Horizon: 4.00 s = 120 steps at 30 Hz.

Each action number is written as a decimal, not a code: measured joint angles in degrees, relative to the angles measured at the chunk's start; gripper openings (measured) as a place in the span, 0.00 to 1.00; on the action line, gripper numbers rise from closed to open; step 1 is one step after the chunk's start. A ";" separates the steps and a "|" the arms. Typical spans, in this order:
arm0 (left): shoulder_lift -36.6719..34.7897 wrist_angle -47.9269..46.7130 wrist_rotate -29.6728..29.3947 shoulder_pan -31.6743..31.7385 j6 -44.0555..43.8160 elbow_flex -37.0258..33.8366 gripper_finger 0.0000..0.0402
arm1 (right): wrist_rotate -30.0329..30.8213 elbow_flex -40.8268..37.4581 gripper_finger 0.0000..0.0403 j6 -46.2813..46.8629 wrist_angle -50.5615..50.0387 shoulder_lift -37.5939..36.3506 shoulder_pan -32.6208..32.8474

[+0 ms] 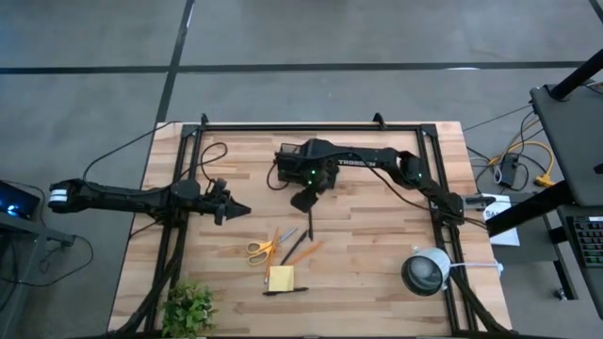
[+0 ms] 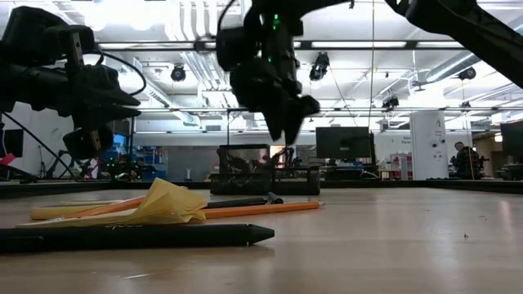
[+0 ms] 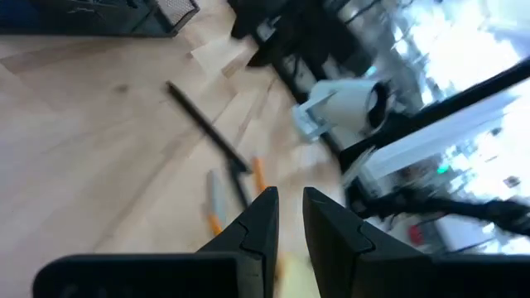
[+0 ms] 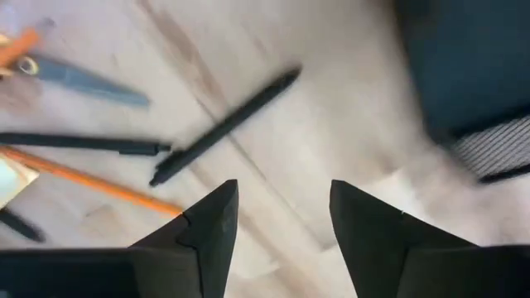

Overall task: Pick and place office supplies into organizer
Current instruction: Put the left orange pencil into the desk organizer

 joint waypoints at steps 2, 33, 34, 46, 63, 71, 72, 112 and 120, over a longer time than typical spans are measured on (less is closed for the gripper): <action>0.04 3.61 0.00 0.01 -2.72 -0.01 0.11 | -0.29 -1.22 0.44 0.64 0.24 0.00 1.05; 10.55 -38.46 16.29 0.92 24.25 18.35 0.00 | 7.00 -8.35 0.22 -61.78 31.39 -3.74 11.24; 9.13 -39.75 15.74 0.73 23.34 18.35 0.01 | 6.99 -9.02 0.24 -62.34 32.30 -3.74 11.52; -0.45 -40.43 11.10 -0.79 20.04 18.44 0.22 | 7.03 -16.15 0.47 -68.67 46.76 -3.74 13.97; 19.28 -30.00 -0.08 -1.07 21.07 22.12 0.23 | 26.00 -20.39 0.50 -9.92 31.41 -14.95 16.45; 32.20 -31.98 -10.11 -6.38 16.48 30.42 0.23 | 42.02 -37.18 0.50 10.90 21.78 -33.58 23.85; 33.57 -31.99 -10.99 -7.39 14.14 31.58 0.23 | 42.73 -40.06 0.50 13.93 21.80 -36.13 24.62; 69.00 -58.41 -10.27 -22.81 -34.36 65.58 0.23 | 50.85 -67.99 0.50 22.43 27.10 -67.52 28.35; 72.22 -56.36 -10.40 -26.51 -40.13 65.57 0.23 | 50.53 -68.01 0.50 22.16 27.26 -67.52 28.35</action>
